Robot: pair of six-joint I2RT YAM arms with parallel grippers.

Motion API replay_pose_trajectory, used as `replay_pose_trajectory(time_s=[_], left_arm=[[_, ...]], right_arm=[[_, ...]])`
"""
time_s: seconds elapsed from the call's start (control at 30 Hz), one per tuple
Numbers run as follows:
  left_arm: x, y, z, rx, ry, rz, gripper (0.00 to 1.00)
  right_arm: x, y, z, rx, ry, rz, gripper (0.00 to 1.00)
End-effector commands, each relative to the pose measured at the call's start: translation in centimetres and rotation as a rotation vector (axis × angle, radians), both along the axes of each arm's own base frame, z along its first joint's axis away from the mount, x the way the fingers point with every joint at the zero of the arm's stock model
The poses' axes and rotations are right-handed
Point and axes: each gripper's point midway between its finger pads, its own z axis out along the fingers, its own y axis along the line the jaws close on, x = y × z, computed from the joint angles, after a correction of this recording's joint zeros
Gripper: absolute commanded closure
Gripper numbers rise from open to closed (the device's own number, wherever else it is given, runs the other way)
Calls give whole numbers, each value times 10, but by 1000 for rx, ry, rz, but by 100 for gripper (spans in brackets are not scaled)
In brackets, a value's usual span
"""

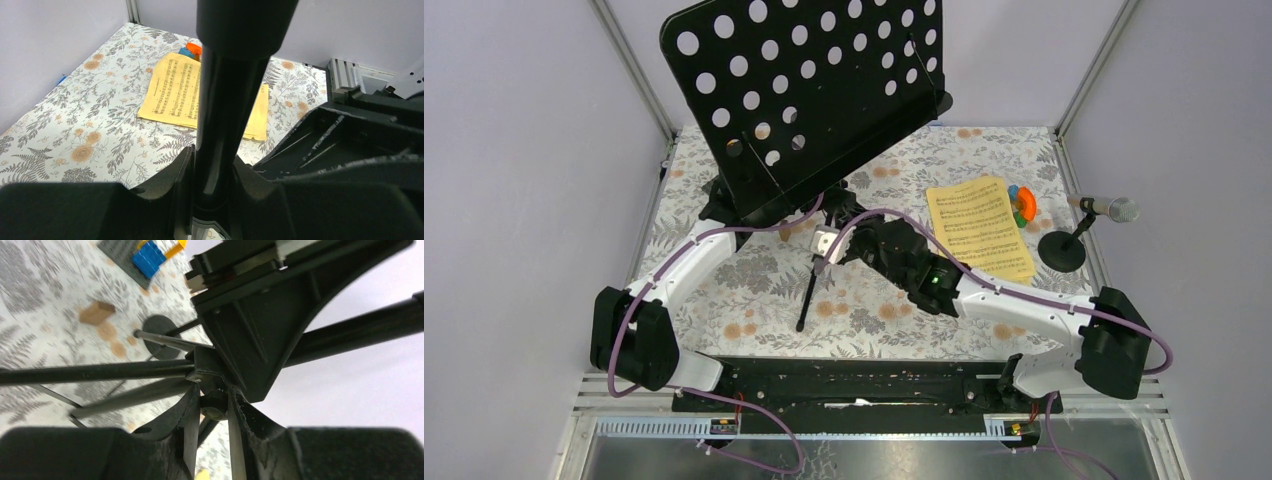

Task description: Pack up the instrument practice props

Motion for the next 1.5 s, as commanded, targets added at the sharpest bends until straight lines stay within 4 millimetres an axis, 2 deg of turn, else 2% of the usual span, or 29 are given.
replay_pose_trajectory(time_s=[0.0,0.17,0.3,0.43,0.53,0.67,0.77,0.83,0.93,1.03,1.13,1.23,1.3,1.47], left_arm=[[21,9,13,-17,21,102,100],[22,10,12,-16,25,107,100],[23,11,12,-17,27,112,100],[24,12,13,-18,25,116,100],[25,14,13,-19,24,120,100],[27,16,13,-22,28,131,100],[27,17,14,-24,26,129,100],[27,18,15,-26,24,131,100],[28,19,15,-29,26,133,100],[29,20,16,-33,29,135,100],[29,20,16,-37,34,129,100],[29,19,15,-38,36,127,100],[28,19,16,-39,38,123,100],[29,19,15,-35,40,124,100]], right_arm=[[-17,-33,-103,-563,-4,19,100],[-6,-36,-90,-655,-137,6,100],[-1,-33,-65,-714,-323,-8,100],[-1,-26,-39,-664,-455,-9,100],[-3,-21,-17,-531,-489,-27,73],[-10,-20,6,-308,-412,-47,53],[-16,-34,22,-110,-366,-108,40],[-20,-47,29,70,-313,-149,33],[-29,-63,31,339,-165,-182,30],[-37,-69,24,632,84,-213,29],[-30,-78,13,874,308,-366,25],[-21,-81,-13,918,491,-550,23],[-18,-76,-23,940,592,-568,23],[-12,-68,-11,1205,933,-469,22]])
